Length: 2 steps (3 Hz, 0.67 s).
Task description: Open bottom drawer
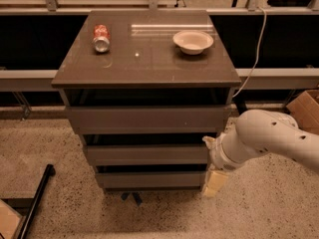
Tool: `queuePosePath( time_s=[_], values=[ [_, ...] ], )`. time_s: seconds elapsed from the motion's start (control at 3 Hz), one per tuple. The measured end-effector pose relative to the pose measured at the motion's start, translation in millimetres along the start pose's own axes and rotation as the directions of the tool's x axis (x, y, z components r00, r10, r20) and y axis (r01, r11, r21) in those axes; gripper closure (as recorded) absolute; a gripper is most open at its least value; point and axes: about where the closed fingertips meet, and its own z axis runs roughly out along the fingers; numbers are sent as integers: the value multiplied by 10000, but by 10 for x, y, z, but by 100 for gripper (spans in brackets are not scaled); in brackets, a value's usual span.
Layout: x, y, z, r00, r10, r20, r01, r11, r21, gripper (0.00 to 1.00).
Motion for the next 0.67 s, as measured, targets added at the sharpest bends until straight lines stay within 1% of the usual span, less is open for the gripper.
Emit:
queuePosePath(
  time_s=[0.33,0.67],
  values=[
    [103,39,478,9980,-22,627,45,9993,-360,0],
    [146,38,780,9956,-99,936,164,9975,-689,0]
  ],
)
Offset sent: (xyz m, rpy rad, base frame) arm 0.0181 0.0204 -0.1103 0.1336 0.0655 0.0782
